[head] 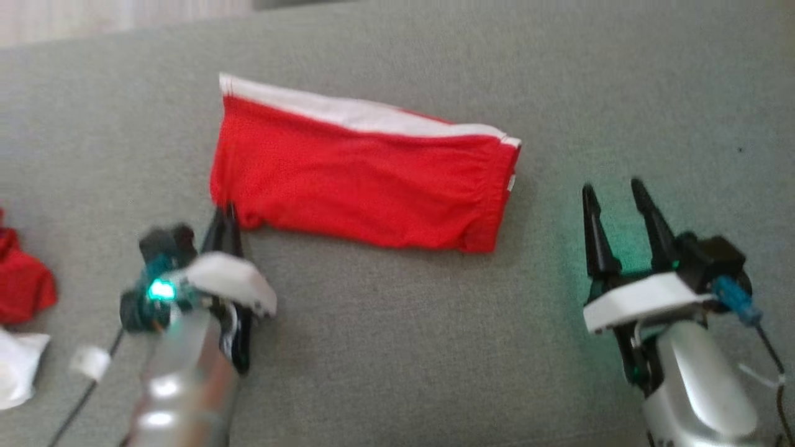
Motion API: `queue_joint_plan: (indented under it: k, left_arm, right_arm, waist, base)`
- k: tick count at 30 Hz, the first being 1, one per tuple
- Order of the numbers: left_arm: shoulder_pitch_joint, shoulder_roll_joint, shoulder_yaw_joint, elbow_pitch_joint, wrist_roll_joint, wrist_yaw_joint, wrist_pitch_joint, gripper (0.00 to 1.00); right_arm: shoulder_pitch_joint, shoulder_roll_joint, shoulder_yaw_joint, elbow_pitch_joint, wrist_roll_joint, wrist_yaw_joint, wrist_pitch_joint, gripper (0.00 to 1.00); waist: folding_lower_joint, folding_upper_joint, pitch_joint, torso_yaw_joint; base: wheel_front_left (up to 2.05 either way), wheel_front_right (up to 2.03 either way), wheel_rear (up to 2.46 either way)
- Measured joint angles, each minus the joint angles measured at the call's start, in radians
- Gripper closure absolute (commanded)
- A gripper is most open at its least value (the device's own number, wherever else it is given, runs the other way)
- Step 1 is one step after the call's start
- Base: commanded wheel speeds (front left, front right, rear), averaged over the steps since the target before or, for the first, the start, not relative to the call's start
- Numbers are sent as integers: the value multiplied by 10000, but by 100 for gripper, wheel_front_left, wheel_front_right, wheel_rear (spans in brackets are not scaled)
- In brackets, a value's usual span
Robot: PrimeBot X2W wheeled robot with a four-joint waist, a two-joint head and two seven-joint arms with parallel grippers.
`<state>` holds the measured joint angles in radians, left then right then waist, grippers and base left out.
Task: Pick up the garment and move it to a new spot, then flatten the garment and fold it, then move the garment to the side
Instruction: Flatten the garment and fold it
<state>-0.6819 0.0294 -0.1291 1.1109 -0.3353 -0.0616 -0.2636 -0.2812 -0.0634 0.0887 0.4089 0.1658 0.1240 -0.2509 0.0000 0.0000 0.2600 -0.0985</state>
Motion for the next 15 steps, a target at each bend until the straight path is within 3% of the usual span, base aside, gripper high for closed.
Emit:
queue_joint_plan:
  k: [8,15]
  left_arm:
    - [2566,-19,-209,-1639,-58,19,69,100]
    - [3946,-4,-955,-2652,-709,456,71,100]
  right_arm:
    - [1083,52,-134,334,2,0,0,0]
    - [1489,96,-33,531,107,0,0,0]
  waist:
    - [-1,0,-1280,496]
    - [-2,0,-1827,1022]
  base:
    - [0,0,0]
    - [0,0,0]
